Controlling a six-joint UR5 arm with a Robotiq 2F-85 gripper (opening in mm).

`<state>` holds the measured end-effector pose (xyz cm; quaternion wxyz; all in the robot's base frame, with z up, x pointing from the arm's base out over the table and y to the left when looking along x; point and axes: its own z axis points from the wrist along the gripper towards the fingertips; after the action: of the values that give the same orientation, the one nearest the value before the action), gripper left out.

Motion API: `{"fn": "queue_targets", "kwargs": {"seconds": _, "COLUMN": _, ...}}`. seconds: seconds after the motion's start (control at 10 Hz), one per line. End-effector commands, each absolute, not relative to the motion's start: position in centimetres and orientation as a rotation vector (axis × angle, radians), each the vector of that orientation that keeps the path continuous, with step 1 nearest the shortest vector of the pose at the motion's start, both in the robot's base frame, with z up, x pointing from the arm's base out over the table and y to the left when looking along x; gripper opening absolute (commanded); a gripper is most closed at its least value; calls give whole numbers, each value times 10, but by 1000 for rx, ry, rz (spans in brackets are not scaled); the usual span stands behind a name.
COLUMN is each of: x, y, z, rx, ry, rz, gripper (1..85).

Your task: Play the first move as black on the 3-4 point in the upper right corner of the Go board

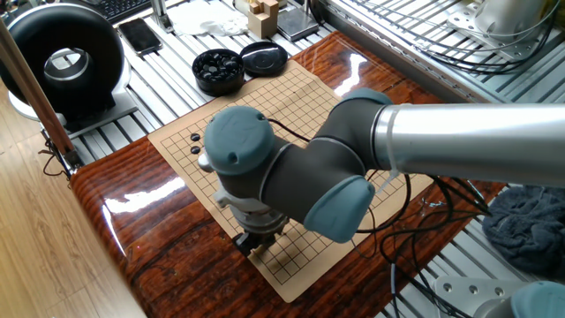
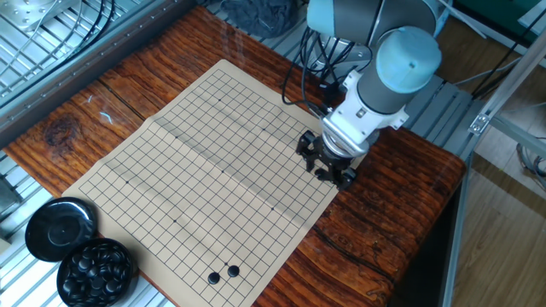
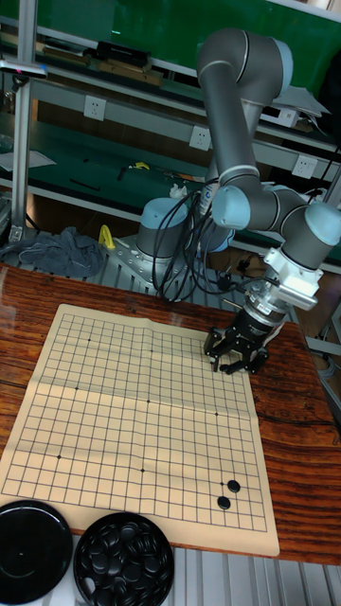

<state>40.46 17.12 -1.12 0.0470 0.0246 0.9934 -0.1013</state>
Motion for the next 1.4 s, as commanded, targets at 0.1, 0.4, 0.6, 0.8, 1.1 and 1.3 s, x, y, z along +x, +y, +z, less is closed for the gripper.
{"fn": "queue_targets", "kwargs": {"seconds": 0.1, "x": 403, "y": 168, "z": -9, "rx": 64, "ry": 3030, "rz": -336, "gripper": 347}}
{"fn": "queue_targets", "kwargs": {"seconds": 0.4, "x": 404, "y": 166, "z": -10, "rx": 68, "ry": 3015, "rz": -340, "gripper": 347}}
{"fn": "queue_targets", "kwargs": {"seconds": 0.6, "x": 406, "y": 172, "z": -4, "rx": 84, "ry": 3024, "rz": -266, "gripper": 347}}
{"fn": "queue_targets", "kwargs": {"seconds": 0.8, "x": 406, "y": 178, "z": 1, "rx": 81, "ry": 3041, "rz": -165, "gripper": 387}}
{"fn": "queue_targets", "kwargs": {"seconds": 1.1, "x": 403, "y": 171, "z": 1, "rx": 41, "ry": 3047, "rz": -132, "gripper": 433}}
{"fn": "queue_targets", "kwargs": {"seconds": 1.3, "x": 401, "y": 167, "z": 5, "rx": 7, "ry": 3047, "rz": -96, "gripper": 447}}
